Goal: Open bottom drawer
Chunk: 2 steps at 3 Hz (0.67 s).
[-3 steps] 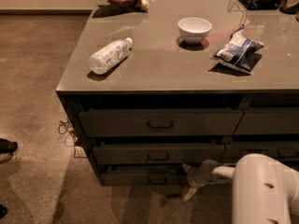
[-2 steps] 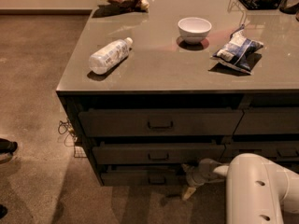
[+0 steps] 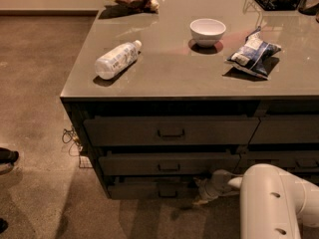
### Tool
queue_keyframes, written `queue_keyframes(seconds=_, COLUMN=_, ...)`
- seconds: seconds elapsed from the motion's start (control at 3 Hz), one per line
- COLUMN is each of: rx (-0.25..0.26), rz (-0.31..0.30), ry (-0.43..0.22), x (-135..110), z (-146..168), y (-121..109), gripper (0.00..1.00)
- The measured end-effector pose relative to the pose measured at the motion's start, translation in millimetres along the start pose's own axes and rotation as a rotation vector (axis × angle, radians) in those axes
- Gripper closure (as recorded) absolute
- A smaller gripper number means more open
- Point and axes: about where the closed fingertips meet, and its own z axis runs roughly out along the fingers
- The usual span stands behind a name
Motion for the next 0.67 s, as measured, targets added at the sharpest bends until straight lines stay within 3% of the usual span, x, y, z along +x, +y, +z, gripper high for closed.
queue_keyframes(seconds=0.33, rx=-0.021, rz=-0.01, ry=0.004, x=-10.2, z=-17.5, y=18.8, gripper=0.64)
queue_keyframes(seconds=0.67, rx=-0.085, rz=0.015, ry=-0.032, x=-17.0, z=-26.4, y=47.9, gripper=0.87)
